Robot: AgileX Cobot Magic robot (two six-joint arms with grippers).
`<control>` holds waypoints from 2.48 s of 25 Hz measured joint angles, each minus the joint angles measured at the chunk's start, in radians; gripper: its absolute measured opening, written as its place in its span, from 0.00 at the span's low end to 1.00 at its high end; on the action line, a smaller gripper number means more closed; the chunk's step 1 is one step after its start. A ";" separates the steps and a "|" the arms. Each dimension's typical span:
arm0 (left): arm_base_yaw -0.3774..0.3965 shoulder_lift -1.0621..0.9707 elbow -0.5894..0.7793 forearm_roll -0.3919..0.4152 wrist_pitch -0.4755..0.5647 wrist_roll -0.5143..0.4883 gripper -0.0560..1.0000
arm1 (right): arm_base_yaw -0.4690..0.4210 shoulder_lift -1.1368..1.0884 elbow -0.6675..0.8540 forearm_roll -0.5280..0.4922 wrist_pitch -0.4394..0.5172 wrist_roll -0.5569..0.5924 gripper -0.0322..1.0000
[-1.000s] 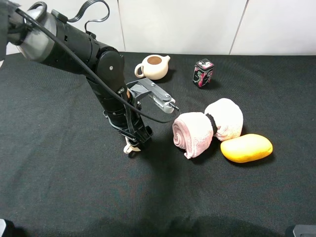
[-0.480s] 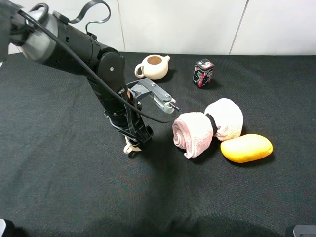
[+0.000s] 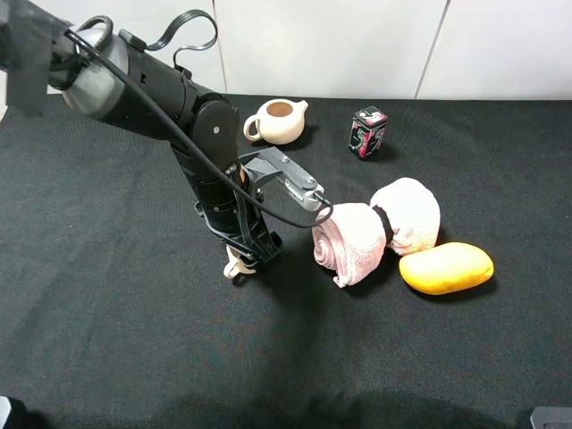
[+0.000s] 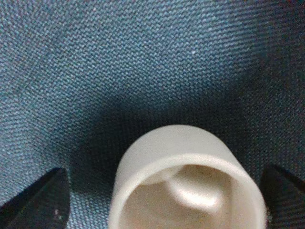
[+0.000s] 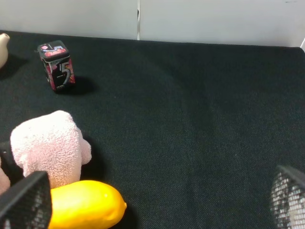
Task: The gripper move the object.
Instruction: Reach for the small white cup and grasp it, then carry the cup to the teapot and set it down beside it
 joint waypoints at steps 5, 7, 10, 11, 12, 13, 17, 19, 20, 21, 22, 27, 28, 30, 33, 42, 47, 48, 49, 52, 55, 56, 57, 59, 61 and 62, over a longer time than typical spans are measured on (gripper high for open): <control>0.000 0.001 -0.006 0.005 0.008 0.000 0.84 | 0.000 0.000 0.000 0.000 0.000 0.000 0.70; 0.000 0.001 -0.007 0.005 0.009 0.000 0.84 | 0.000 0.000 0.000 0.000 0.000 0.000 0.70; 0.000 0.001 -0.007 0.005 0.010 0.000 0.83 | 0.000 0.000 0.000 0.000 0.000 0.000 0.70; 0.000 0.001 -0.007 0.005 0.012 0.000 0.82 | 0.000 0.000 0.000 0.000 0.000 0.000 0.70; 0.000 0.001 -0.007 0.006 0.013 0.000 0.80 | 0.000 0.000 0.000 0.000 0.000 0.000 0.70; 0.000 0.001 -0.007 0.006 0.015 0.000 0.78 | 0.000 0.000 0.000 0.000 0.000 0.000 0.70; -0.003 0.001 -0.007 0.006 0.020 0.000 0.69 | 0.000 0.000 0.000 0.000 0.000 0.000 0.70; -0.003 0.001 -0.007 0.005 0.021 0.000 0.67 | 0.000 0.000 0.000 0.000 0.000 0.000 0.70; -0.003 0.001 -0.007 0.005 0.023 0.000 0.65 | 0.000 0.000 0.000 0.000 0.000 0.000 0.70; -0.003 0.001 -0.007 0.005 0.023 0.000 0.64 | 0.000 0.000 0.000 0.000 0.000 0.000 0.70; -0.003 0.001 -0.007 0.005 0.023 0.000 0.63 | 0.000 0.000 0.000 0.000 0.000 0.000 0.70; -0.003 0.001 -0.009 0.005 0.027 -0.006 0.60 | 0.000 0.000 0.000 0.000 0.000 0.000 0.70; -0.004 0.001 -0.009 0.005 0.027 -0.006 0.60 | 0.000 0.000 0.000 0.000 0.000 0.000 0.70; -0.005 0.001 -0.009 0.005 0.027 -0.006 0.60 | 0.000 0.000 0.000 0.000 0.000 0.000 0.70; -0.005 0.001 -0.009 0.005 0.028 -0.006 0.59 | 0.000 0.000 0.000 0.000 0.000 0.000 0.70; -0.005 -0.032 -0.072 0.008 0.103 -0.023 0.59 | 0.000 0.000 0.000 0.000 0.000 0.000 0.70; -0.005 -0.033 -0.137 0.008 0.183 -0.037 0.59 | 0.000 0.000 0.000 0.000 0.000 0.000 0.70; -0.005 -0.033 -0.151 0.008 0.198 -0.042 0.59 | 0.000 0.000 0.000 0.000 0.000 0.000 0.70; -0.005 -0.033 -0.169 0.008 0.218 -0.044 0.59 | 0.000 0.000 0.000 0.000 0.000 0.000 0.70; -0.005 -0.033 -0.229 0.008 0.277 -0.049 0.59 | 0.000 0.000 0.000 0.000 0.000 0.000 0.70; -0.005 -0.033 -0.292 0.008 0.331 -0.057 0.59 | 0.000 0.000 0.000 0.000 0.000 0.000 0.70; -0.005 -0.033 -0.315 0.008 0.347 -0.061 0.59 | 0.000 0.000 0.000 0.000 0.000 0.000 0.70; -0.005 -0.033 -0.339 0.008 0.364 -0.067 0.59 | 0.000 0.000 0.000 0.000 0.000 0.000 0.70; -0.005 -0.033 -0.383 0.008 0.392 -0.072 0.59 | 0.000 0.000 0.000 0.000 0.000 0.000 0.70; -0.005 -0.033 -0.432 0.008 0.420 -0.077 0.59 | 0.000 0.000 0.000 0.000 0.000 0.000 0.70; -0.005 -0.032 -0.452 0.008 0.435 -0.079 0.59 | 0.000 0.000 0.000 0.000 0.000 0.000 0.70</control>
